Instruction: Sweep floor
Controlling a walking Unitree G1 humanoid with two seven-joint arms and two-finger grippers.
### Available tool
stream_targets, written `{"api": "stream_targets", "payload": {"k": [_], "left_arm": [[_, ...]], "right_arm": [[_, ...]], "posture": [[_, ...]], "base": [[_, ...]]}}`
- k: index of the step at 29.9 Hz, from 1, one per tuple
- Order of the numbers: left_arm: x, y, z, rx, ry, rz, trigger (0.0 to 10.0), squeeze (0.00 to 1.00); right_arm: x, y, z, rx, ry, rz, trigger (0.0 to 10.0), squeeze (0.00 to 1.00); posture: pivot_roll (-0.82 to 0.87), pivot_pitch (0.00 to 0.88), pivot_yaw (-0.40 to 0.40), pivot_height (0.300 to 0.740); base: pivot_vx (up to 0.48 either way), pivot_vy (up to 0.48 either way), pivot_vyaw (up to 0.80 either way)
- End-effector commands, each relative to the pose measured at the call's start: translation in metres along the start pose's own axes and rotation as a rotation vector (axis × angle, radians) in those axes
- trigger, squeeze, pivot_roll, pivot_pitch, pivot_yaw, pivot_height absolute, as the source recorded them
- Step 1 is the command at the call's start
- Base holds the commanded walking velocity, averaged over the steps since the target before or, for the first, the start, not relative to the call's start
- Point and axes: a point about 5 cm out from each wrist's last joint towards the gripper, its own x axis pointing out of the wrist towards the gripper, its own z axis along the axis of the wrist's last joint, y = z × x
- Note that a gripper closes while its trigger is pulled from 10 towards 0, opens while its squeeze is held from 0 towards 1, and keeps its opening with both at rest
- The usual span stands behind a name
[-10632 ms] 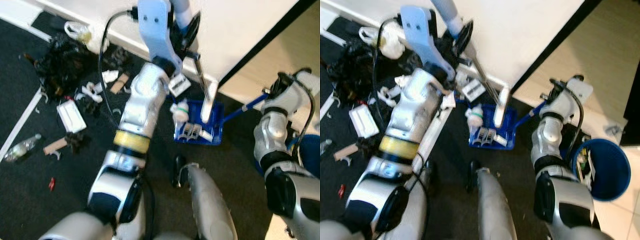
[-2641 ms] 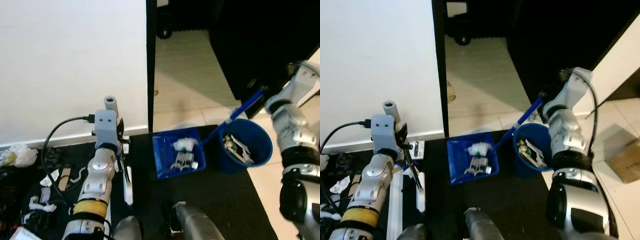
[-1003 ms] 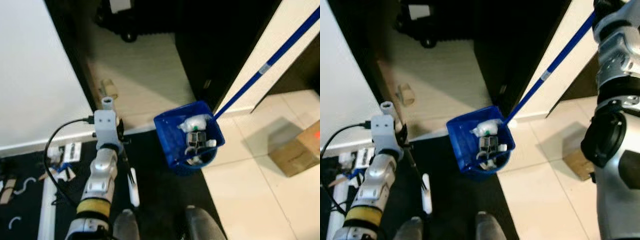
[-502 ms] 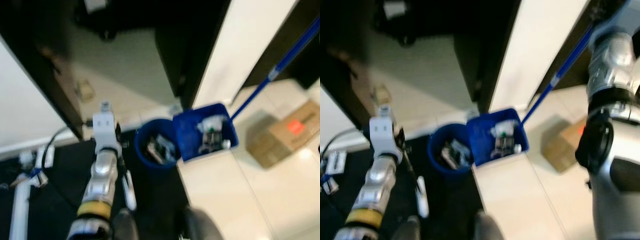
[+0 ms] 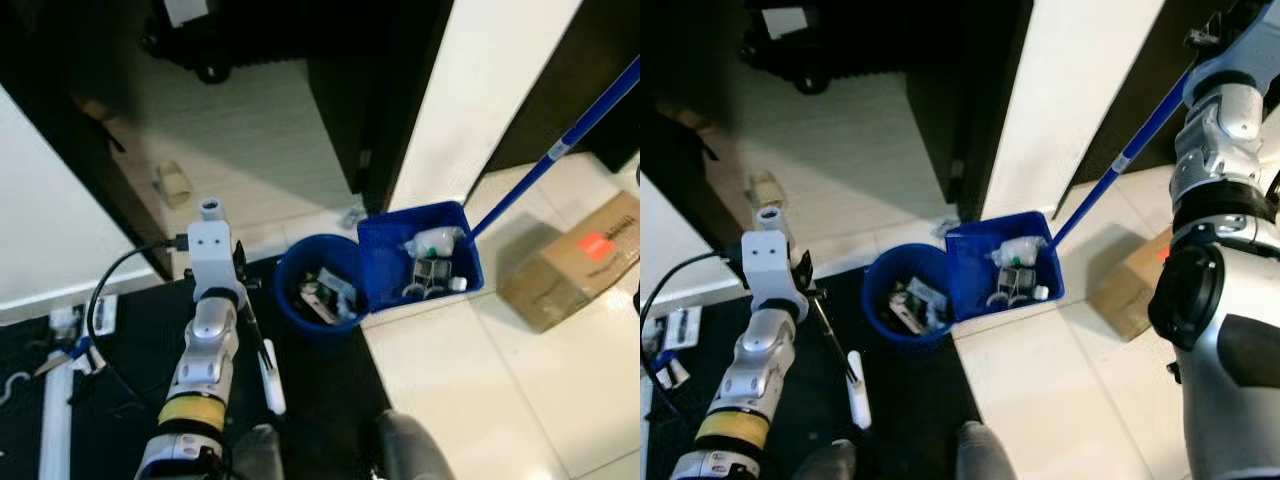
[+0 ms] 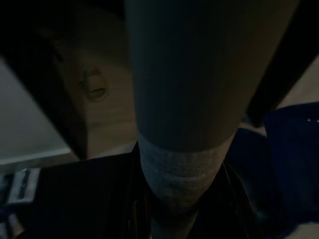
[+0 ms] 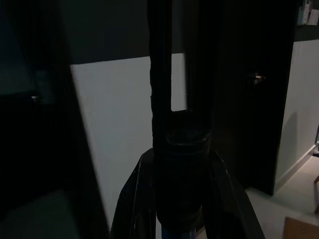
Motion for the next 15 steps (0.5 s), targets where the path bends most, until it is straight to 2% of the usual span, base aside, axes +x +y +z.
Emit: {"api": "stream_targets", "payload": {"k": [1, 15], "left_arm": [[0.0, 0.003, -0.001, 0.022, -0.003, 0.006, 10.0, 0.0], [-0.002, 0.005, 0.002, 0.05, -0.034, 0.011, 10.0, 0.0]], "right_arm": [[0.003, 0.0, 0.012, 0.01, -0.062, -0.015, 10.0, 0.0], [-0.008, -0.005, -0.006, -0.111, -0.09, -0.068, 10.0, 0.0]], "posture": [[0.03, 0.026, -0.097, 0.74], [0.04, 0.038, -0.092, 0.74]], "base": [[0.0, 0.0, 0.0], [0.0, 0.0, 0.0]]}}
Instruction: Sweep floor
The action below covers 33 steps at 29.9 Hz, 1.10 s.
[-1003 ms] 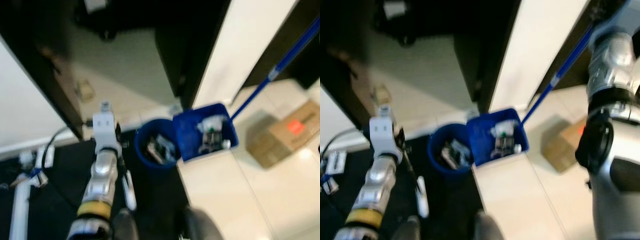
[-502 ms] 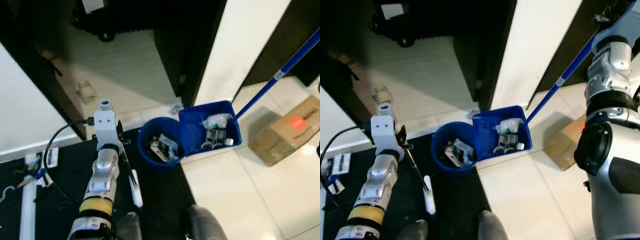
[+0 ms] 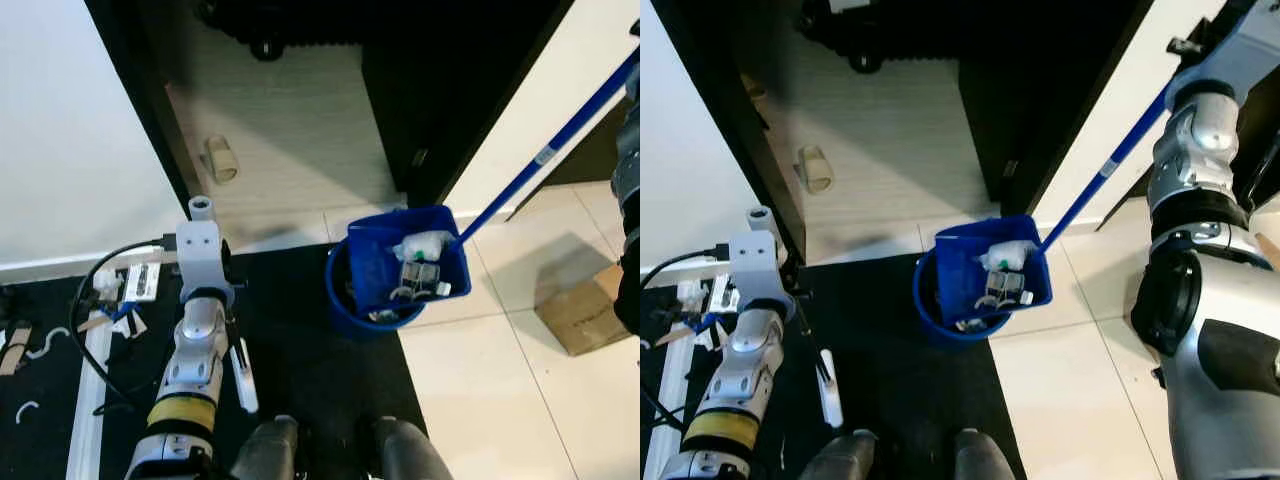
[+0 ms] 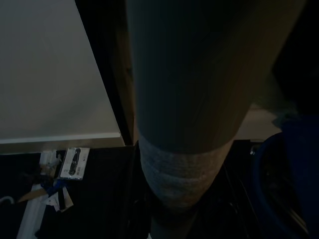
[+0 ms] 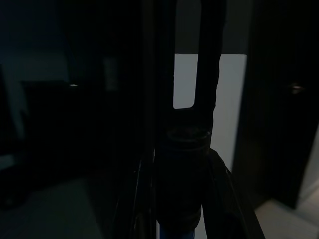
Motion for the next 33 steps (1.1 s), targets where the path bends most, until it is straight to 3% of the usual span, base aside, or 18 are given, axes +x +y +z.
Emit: {"api": "stream_targets", "payload": {"k": [1, 4, 12, 21, 29, 33], "left_arm": [[-0.002, -0.001, 0.002, 0.027, -0.025, -0.013, 10.0, 0.0], [-0.003, 0.001, 0.002, 0.036, -0.034, 0.0, 10.0, 0.0], [-0.005, 0.0, 0.002, 0.038, -0.043, 0.005, 10.0, 0.0], [-0.005, 0.002, 0.002, 0.038, -0.049, 0.019, 10.0, 0.0], [-0.006, 0.002, 0.001, 0.034, -0.051, 0.026, 10.0, 0.0], [-0.006, 0.002, 0.001, 0.033, -0.05, 0.026, 10.0, 0.0]], "right_arm": [[0.001, -0.008, 0.007, -0.039, -0.057, -0.025, 10.0, 0.0], [-0.002, -0.003, 0.005, -0.094, -0.09, -0.031, 10.0, 0.0], [-0.009, 0.013, 0.0, -0.138, -0.13, -0.027, 10.0, 0.0], [-0.019, 0.046, 0.0, -0.138, -0.196, -0.017, 10.0, 0.0], [-0.038, 0.089, 0.001, -0.216, -0.326, 0.097, 10.0, 0.0], [-0.044, 0.099, 0.0, -0.222, -0.354, 0.128, 10.0, 0.0]], "posture": [[0.04, 0.039, -0.091, 0.74], [0.04, 0.049, -0.091, 0.74], [0.04, 0.053, -0.093, 0.74], [0.05, 0.054, -0.1, 0.74], [0.04, 0.054, -0.107, 0.74], [0.04, 0.053, -0.107, 0.74]], "base": [[0.0, 0.0, 0.0], [0.0, 0.0, 0.0], [0.0, 0.0, 0.0], [0.0, 0.0, 0.0], [0.0, 0.0, 0.0], [0.0, 0.0, 0.0]]}}
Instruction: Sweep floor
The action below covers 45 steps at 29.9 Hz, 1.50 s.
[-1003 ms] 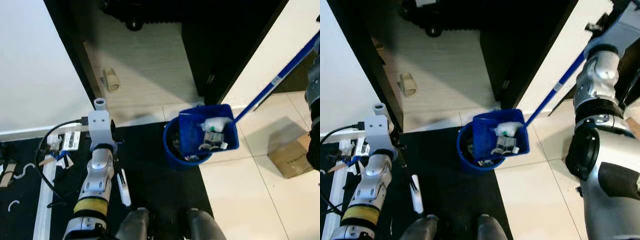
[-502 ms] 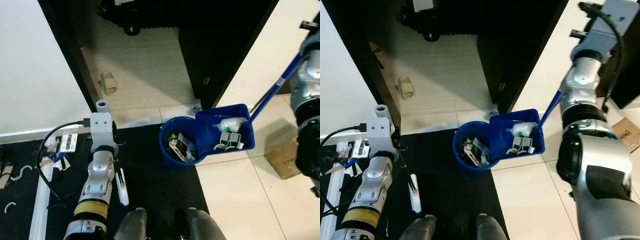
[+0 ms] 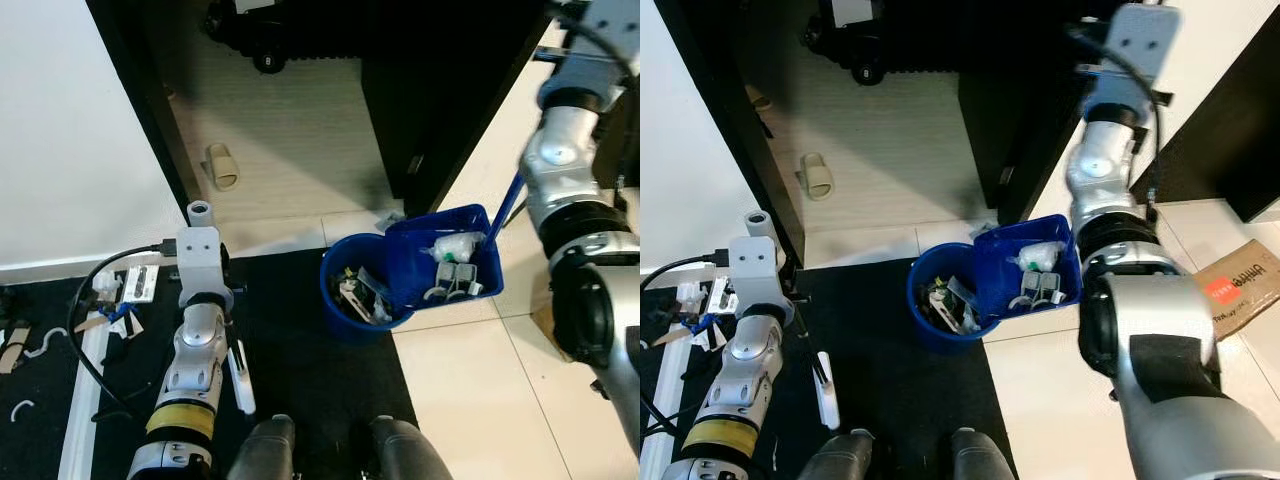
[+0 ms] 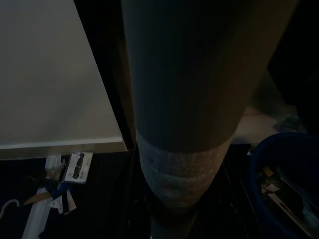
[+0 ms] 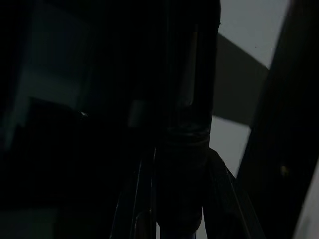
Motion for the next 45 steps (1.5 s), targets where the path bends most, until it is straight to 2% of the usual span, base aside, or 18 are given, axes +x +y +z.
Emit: {"api": "stream_targets", "payload": {"k": [1, 5, 6, 9, 10, 15, 17, 19, 30, 45], "left_arm": [[-0.001, 0.0, 0.005, 0.003, -0.032, 0.002, 10.0, 0.0], [0.0, 0.0, 0.004, 0.002, -0.032, 0.003, 10.0, 0.0], [0.0, 0.0, 0.004, 0.002, -0.032, 0.003, 10.0, 0.0], [0.0, 0.0, 0.004, -0.001, -0.034, 0.006, 10.0, 0.0], [0.0, 0.0, 0.004, -0.001, -0.034, 0.006, 10.0, 0.0], [0.0, 0.001, 0.005, -0.003, -0.034, 0.007, 10.0, 0.0], [0.0, 0.001, 0.005, -0.004, -0.034, 0.007, 10.0, 0.0], [0.0, 0.001, 0.005, -0.006, -0.033, 0.007, 10.0, 0.0], [0.0, 0.0, 0.004, -0.01, -0.031, 0.002, 10.0, 0.0], [-0.001, 0.0, 0.004, -0.013, -0.03, 0.003, 10.0, 0.0]], "right_arm": [[0.0, 0.008, 0.014, 0.002, -0.106, 0.029, 10.0, 0.0], [-0.011, 0.028, 0.018, 0.024, -0.139, 0.079, 10.0, 0.0], [-0.011, 0.028, 0.018, 0.024, -0.139, 0.079, 10.0, 0.0], [-0.027, 0.05, 0.02, 0.058, -0.158, 0.135, 10.0, 0.0], [-0.027, 0.05, 0.02, 0.058, -0.158, 0.135, 10.0, 0.0], [-0.047, 0.075, 0.026, 0.09, -0.205, 0.222, 10.0, 0.0], [-0.049, 0.077, 0.027, 0.094, -0.212, 0.233, 10.0, 0.0], [-0.057, 0.085, 0.031, 0.089, -0.264, 0.293, 10.0, 0.0], [-0.072, 0.097, 0.038, 0.041, -0.392, 0.44, 10.0, 0.0], [-0.095, 0.109, 0.032, 0.033, -0.414, 0.555, 10.0, 0.0]], "posture": [[0.04, 0.054, -0.107, 0.74], [0.04, 0.054, -0.107, 0.74], [0.04, 0.054, -0.107, 0.74], [0.04, 0.052, -0.111, 0.74], [0.04, 0.052, -0.111, 0.74], [0.04, 0.052, -0.111, 0.74], [0.04, 0.052, -0.111, 0.74], [0.04, 0.056, -0.114, 0.74], [0.03, 0.053, -0.111, 0.74], [0.03, 0.046, -0.116, 0.74]], "base": [[0.0, 0.0, 0.0], [0.0, 0.0, 0.0], [0.0, 0.0, 0.0], [0.0, 0.0, 0.0], [0.0, 0.0, 0.0], [0.0, 0.0, 0.0], [0.0, 0.0, 0.0], [0.0, 0.0, 0.0], [0.0, 0.0, 0.0], [0.0, 0.0, 0.0]]}}
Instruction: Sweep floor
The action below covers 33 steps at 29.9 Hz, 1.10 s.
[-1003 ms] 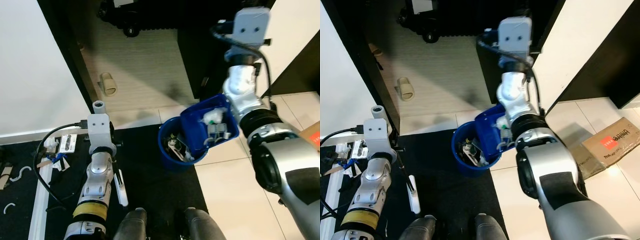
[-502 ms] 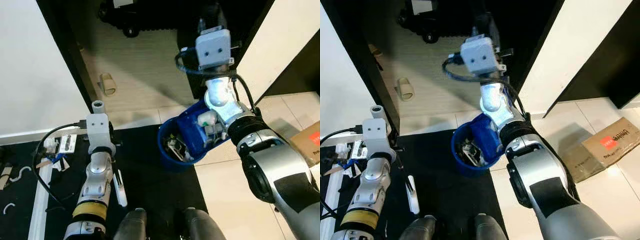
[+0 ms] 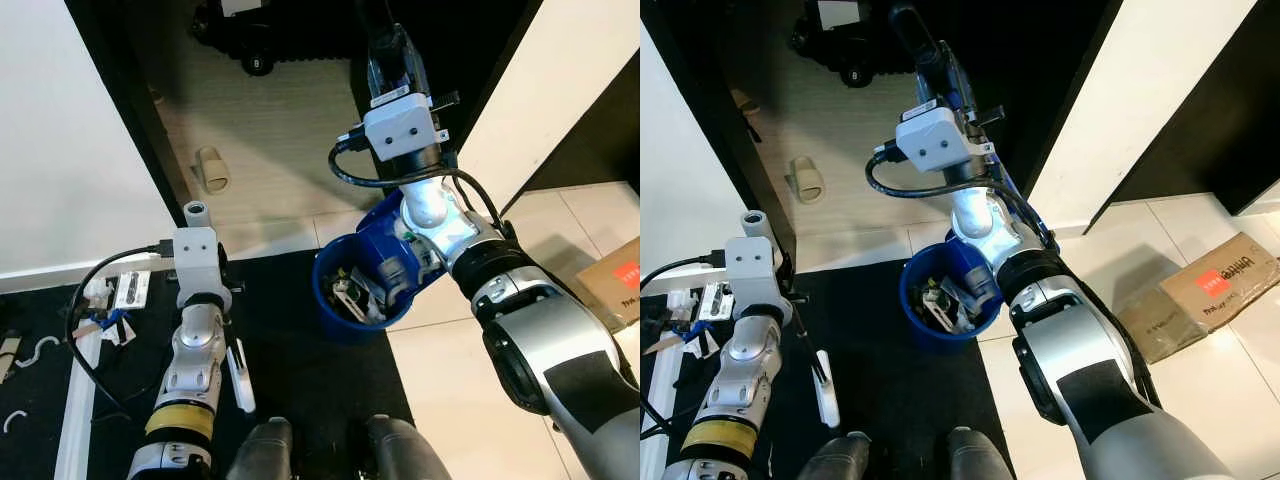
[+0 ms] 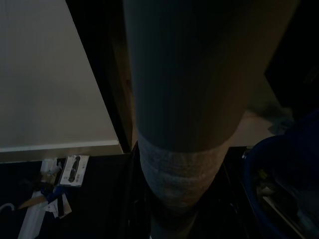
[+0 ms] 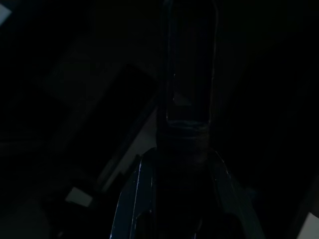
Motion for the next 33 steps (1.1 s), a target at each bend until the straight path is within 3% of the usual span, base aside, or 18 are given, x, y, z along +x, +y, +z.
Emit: {"api": "stream_targets", "payload": {"k": [1, 13, 22, 31, 33], "left_arm": [[0.0, -0.002, 0.004, -0.005, -0.027, -0.011, 10.0, 0.0], [0.001, -0.004, 0.005, -0.008, -0.031, -0.018, 10.0, 0.0], [0.003, -0.005, 0.006, -0.018, -0.032, -0.022, 10.0, 0.0], [0.004, -0.004, 0.006, -0.019, -0.031, -0.019, 10.0, 0.0], [0.005, -0.004, 0.007, -0.02, -0.033, -0.019, 10.0, 0.0]], "right_arm": [[-0.002, 0.006, 0.006, -0.015, -0.064, 0.058, 10.0, 0.0], [-0.004, 0.013, 0.011, 0.007, -0.09, 0.082, 10.0, 0.0], [-0.023, 0.044, 0.026, 0.096, -0.18, 0.281, 10.0, 0.0], [-0.019, 0.041, 0.026, 0.086, -0.189, 0.28, 10.0, 0.0], [-0.014, 0.034, 0.024, 0.064, -0.178, 0.249, 10.0, 0.0]], "posture": [[0.03, 0.044, -0.115, 0.74], [0.03, 0.037, -0.112, 0.74], [0.03, 0.039, -0.116, 0.74], [0.03, 0.034, -0.113, 0.74], [0.04, 0.032, -0.112, 0.74]], "base": [[0.0, 0.0, 0.0], [0.0, 0.0, 0.0], [0.0, 0.0, 0.0], [0.0, 0.0, 0.0], [0.0, 0.0, 0.0]]}}
